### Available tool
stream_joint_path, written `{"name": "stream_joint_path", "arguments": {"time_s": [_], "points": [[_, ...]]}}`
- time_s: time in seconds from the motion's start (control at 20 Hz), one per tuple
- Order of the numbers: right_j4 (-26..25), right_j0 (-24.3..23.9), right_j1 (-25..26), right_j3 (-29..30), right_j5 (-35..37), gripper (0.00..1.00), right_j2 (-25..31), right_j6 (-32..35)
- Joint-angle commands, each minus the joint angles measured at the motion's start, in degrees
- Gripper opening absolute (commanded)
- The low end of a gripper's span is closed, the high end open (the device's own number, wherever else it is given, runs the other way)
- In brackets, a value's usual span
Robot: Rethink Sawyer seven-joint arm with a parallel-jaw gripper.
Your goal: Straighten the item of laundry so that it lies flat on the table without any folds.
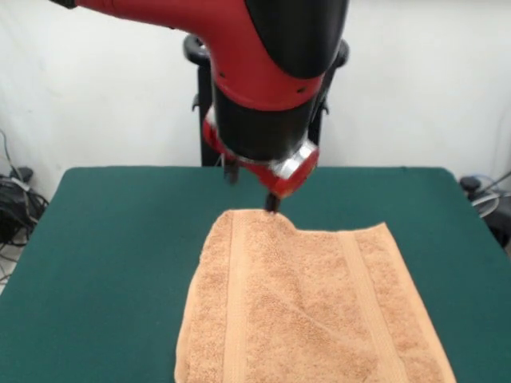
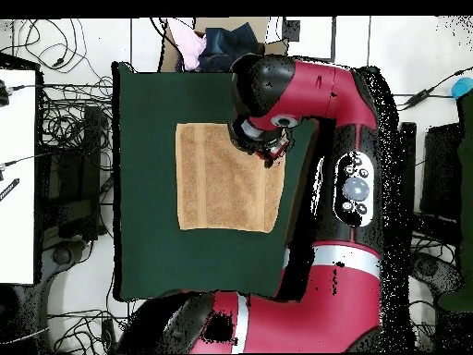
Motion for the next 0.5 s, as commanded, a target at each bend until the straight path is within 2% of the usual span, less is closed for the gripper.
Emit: {"name": "stream_joint_path", "arguments": {"time_s": [0.05, 0.5], "points": [[-6.2, 2.4, 5.2, 8.7, -11.6, 1.00, -2.6, 6.4], [-6.4, 5.7, 5.8, 14.7, -24.8, 1.00, -5.8, 12.7]]}}
